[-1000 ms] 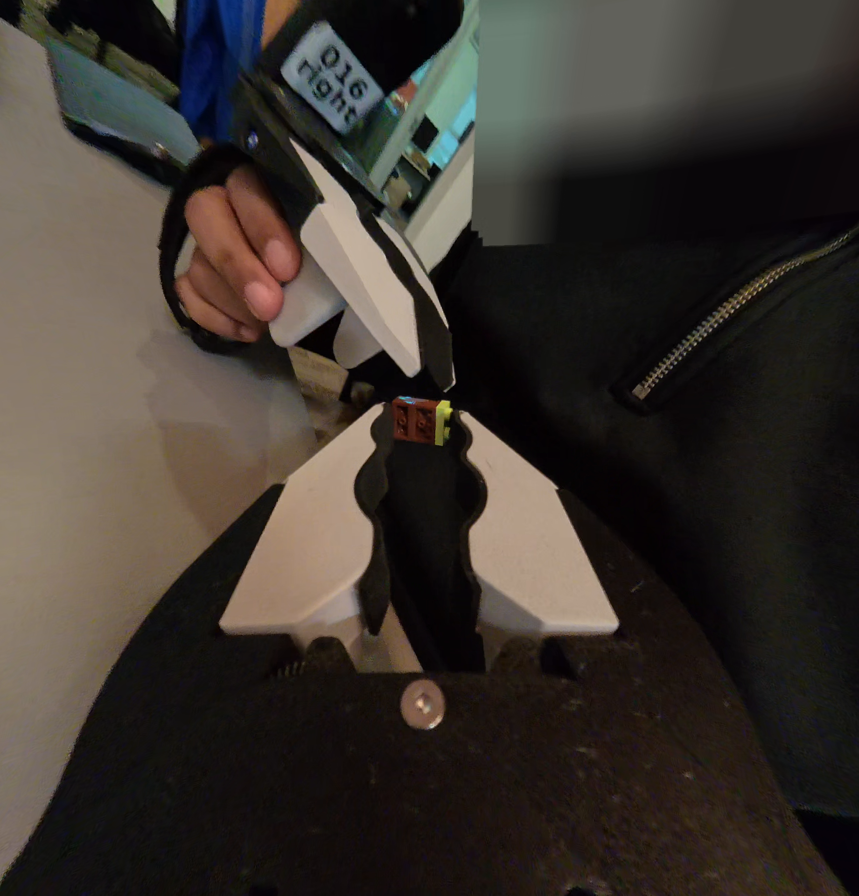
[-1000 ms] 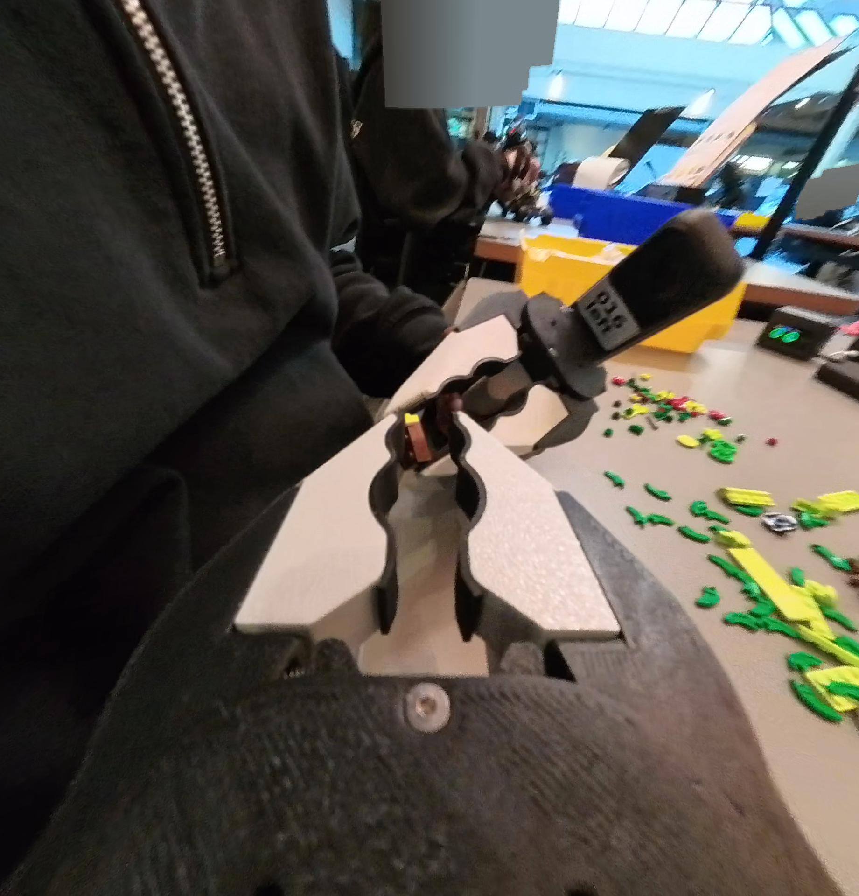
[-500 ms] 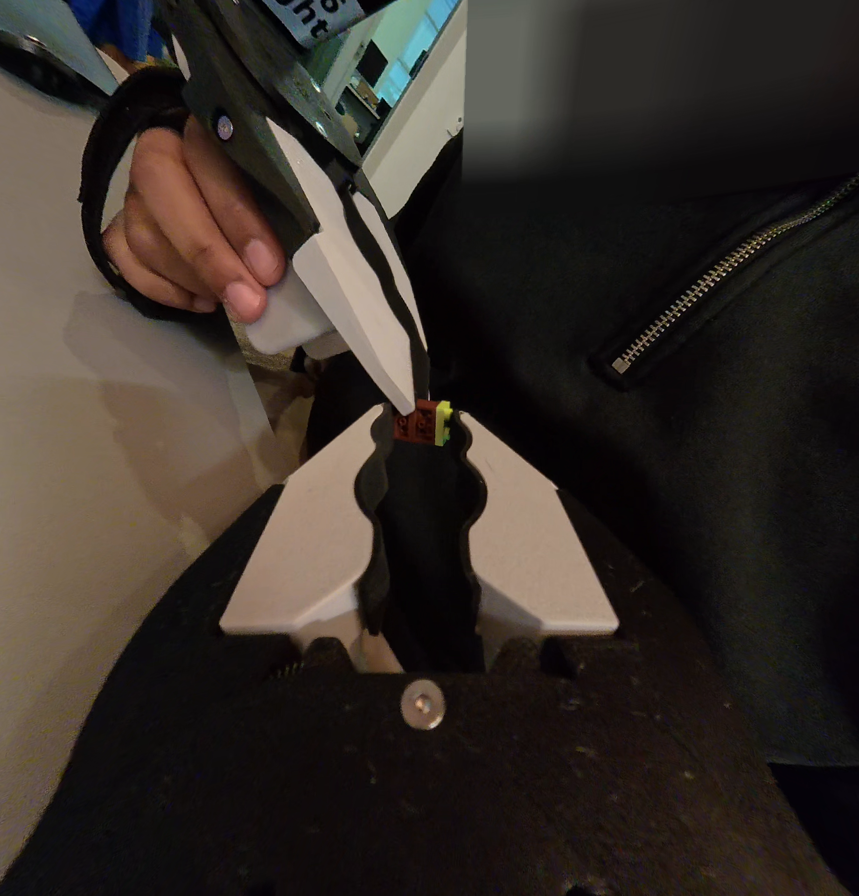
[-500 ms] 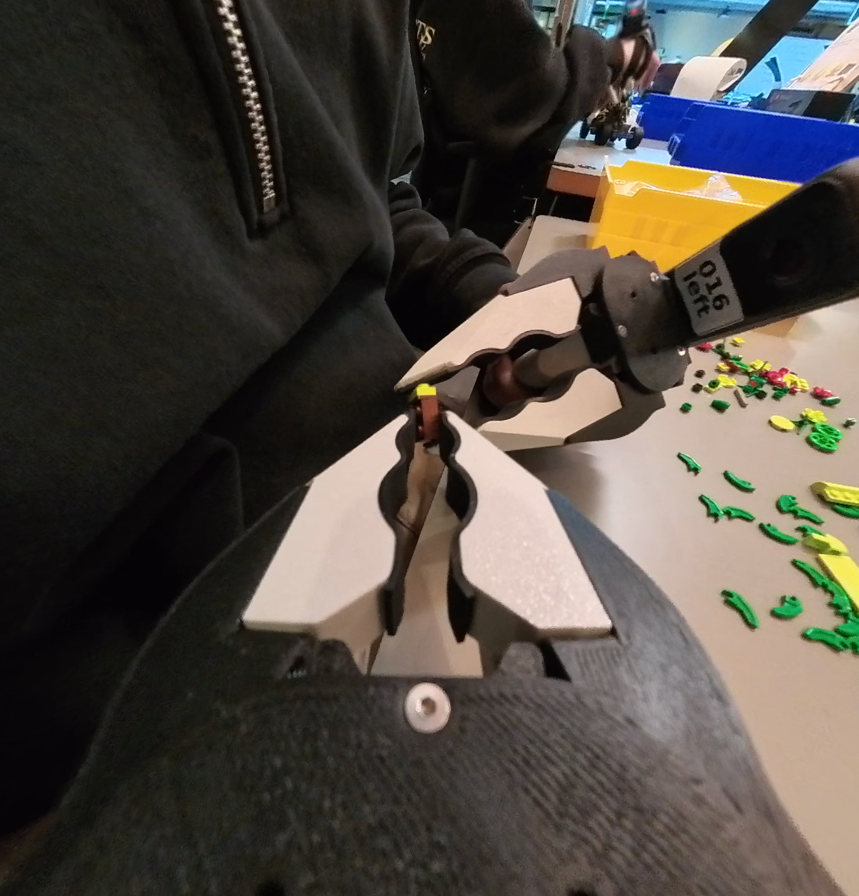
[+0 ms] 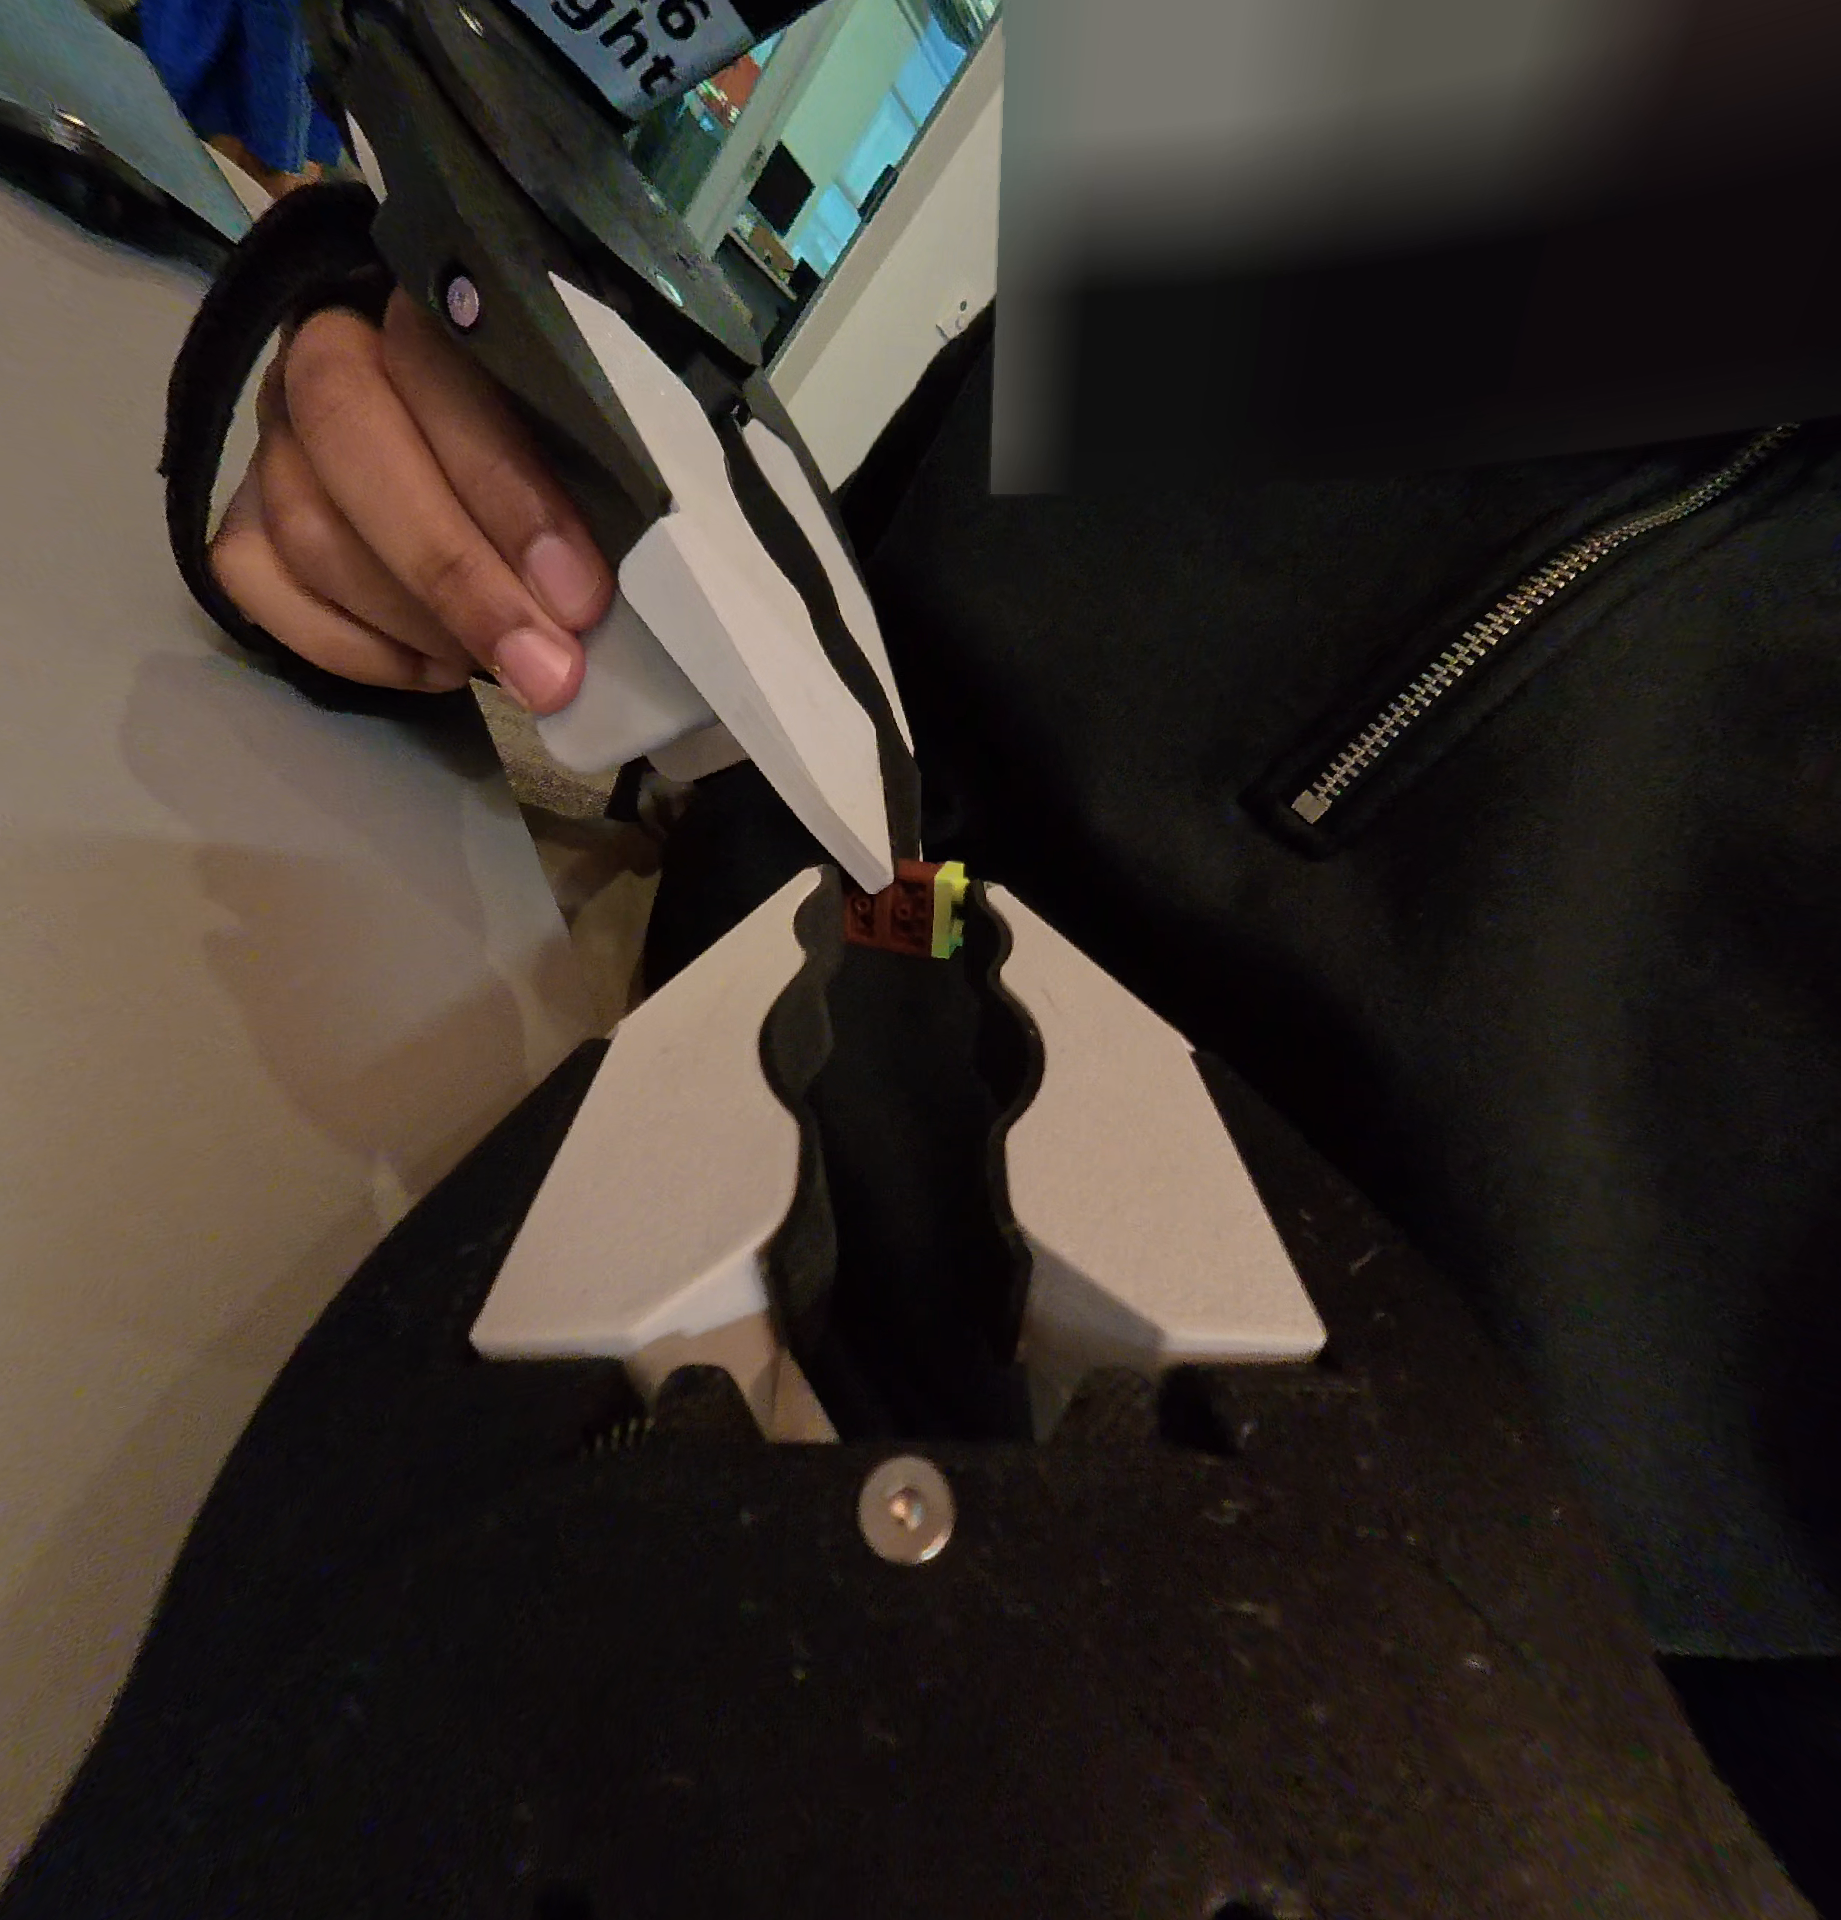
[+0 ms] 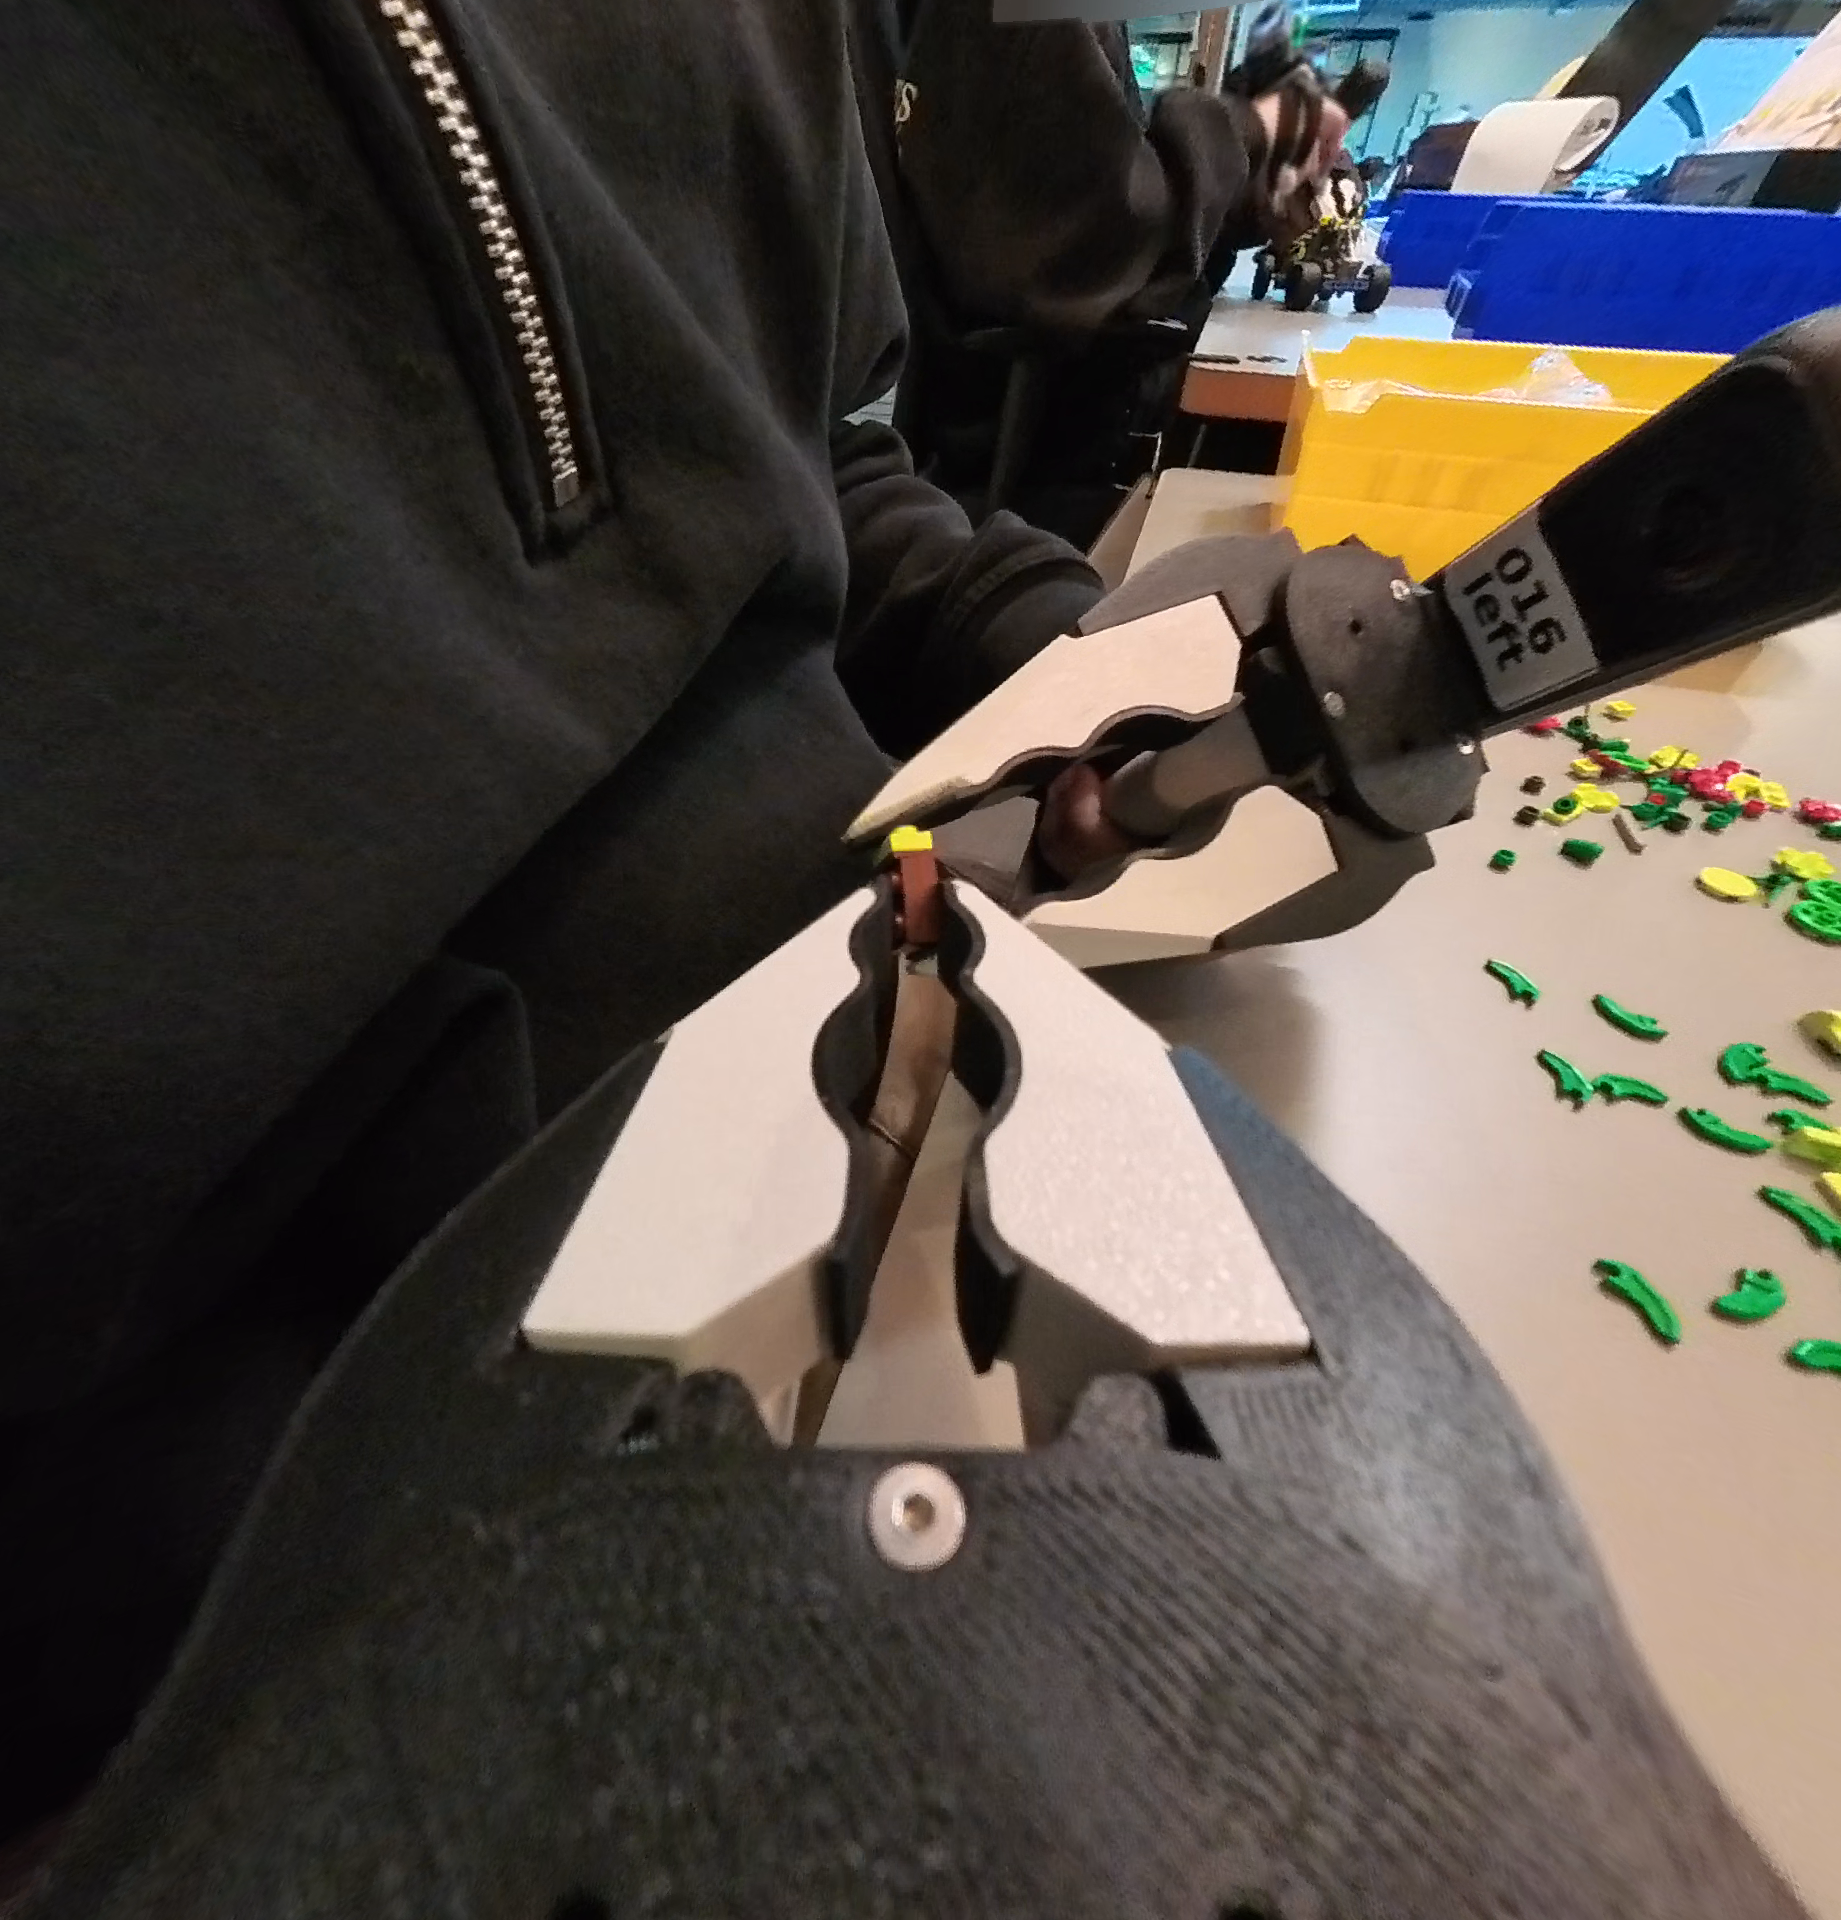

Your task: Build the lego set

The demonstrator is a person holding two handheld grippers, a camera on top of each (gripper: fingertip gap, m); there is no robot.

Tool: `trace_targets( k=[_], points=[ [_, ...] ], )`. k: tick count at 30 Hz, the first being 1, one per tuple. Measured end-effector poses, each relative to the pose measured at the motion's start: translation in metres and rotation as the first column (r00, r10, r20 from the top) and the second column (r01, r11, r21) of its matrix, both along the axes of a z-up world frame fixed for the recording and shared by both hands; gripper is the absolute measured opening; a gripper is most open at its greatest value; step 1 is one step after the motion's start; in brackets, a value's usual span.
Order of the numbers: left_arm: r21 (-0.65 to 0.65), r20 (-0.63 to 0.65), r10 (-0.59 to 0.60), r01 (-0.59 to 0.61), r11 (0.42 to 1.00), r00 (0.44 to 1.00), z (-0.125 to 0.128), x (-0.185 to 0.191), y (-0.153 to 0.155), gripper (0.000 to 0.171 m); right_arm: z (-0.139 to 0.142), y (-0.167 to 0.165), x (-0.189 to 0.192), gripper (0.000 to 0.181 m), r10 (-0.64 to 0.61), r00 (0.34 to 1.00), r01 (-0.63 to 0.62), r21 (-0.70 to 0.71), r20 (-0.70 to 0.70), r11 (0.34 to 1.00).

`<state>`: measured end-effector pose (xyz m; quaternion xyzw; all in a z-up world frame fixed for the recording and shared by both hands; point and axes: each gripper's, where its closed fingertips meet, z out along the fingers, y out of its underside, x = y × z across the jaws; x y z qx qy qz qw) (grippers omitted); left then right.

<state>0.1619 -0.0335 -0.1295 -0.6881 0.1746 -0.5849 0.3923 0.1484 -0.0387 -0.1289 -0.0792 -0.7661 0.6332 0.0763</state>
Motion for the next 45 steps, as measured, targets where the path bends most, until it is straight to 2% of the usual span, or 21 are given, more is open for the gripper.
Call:
trace_targets(
  k=[8, 10, 11, 13, 15, 17, 20, 24, 26, 27, 32, 36, 37, 45],
  points=[
    [-0.022, 0.003, 0.022, -0.021, 1.0, 1.0, -0.002, -0.004, 0.004, 0.019, -0.003, 0.004, -0.005, 0.006, -0.033, 0.999, 0.032, 0.014, 0.041, 0.999],
    [0.006, -0.046, 0.136, -0.136, 0.991, 0.99, -0.004, -0.016, 0.016, 0.021, -0.004, 0.016, -0.015, 0.006, -0.114, 0.992, 0.113, 0.021, 0.062, 0.993],
    [0.031, -0.084, 0.203, -0.202, 0.979, 0.975, -0.005, -0.025, 0.022, 0.031, -0.005, 0.025, -0.022, 0.006, -0.168, 0.981, 0.167, 0.02, 0.093, 0.986],
    [0.086, -0.125, 0.326, -0.317, 0.944, 0.937, -0.004, -0.046, 0.03, 0.045, -0.013, 0.043, -0.036, 0.005, -0.27, 0.936, 0.269, 0.036, 0.225, 0.962],
    [0.131, -0.135, 0.448, -0.433, 0.892, 0.884, -0.001, -0.068, 0.036, 0.046, -0.033, 0.061, -0.047, 0.006, -0.366, 0.846, 0.348, 0.118, 0.388, 0.93],
    [0.161, -0.126, 0.517, -0.497, 0.853, 0.847, 0.004, -0.082, 0.038, 0.045, -0.048, 0.068, -0.051, 0.006, -0.399, 0.766, 0.367, 0.167, 0.504, 0.915],
    [0.163, -0.141, 0.541, -0.52, 0.839, 0.829, 0.001, -0.087, 0.04, 0.042, -0.062, 0.073, -0.057, 0.006, -0.454, 0.699, 0.395, 0.232, 0.552, 0.889],
    [0.163, -0.177, 0.516, -0.492, 0.855, 0.838, -0.003, -0.08, 0.04, 0.039, -0.074, 0.076, -0.061, 0.007, -0.506, 0.65, 0.409, 0.301, 0.566, 0.862],
    [0.159, -0.181, 0.506, -0.482, 0.861, 0.844, -0.003, -0.079, 0.04, 0.038, -0.074, 0.082, -0.066, 0.007, -0.537, 0.639, 0.444, 0.307, 0.551, 0.842],
    [0.155, -0.178, 0.504, -0.481, 0.863, 0.845, -0.003, -0.079, 0.039, 0.038, -0.071, 0.085, -0.069, 0.013, -0.551, 0.644, 0.466, 0.3, 0.531, 0.832],
    [0.15, -0.148, 0.511, -0.491, 0.858, 0.847, -0.001, -0.082, 0.039, 0.037, -0.049, 0.099, -0.079, 0.029, -0.601, 0.712, 0.557, 0.228, 0.364, 0.798],
    [0.153, -0.133, 0.524, -0.505, 0.849, 0.841, 0.001, -0.085, 0.039, 0.036, -0.039, 0.104, -0.08, 0.024, -0.633, 0.739, 0.599, 0.205, 0.229, 0.774],
    [0.153, -0.13, 0.526, -0.508, 0.848, 0.84, 0.002, -0.086, 0.039, 0.036, -0.04, 0.103, -0.08, 0.02, -0.634, 0.743, 0.596, 0.217, 0.217, 0.773],
    [0.141, -0.114, 0.52, -0.504, 0.852, 0.847, 0.002, -0.087, 0.039, 0.036, -0.069, 0.096, -0.081, 0.02, -0.663, 0.735, 0.565, 0.414, 0.139, 0.713]
  ],
)
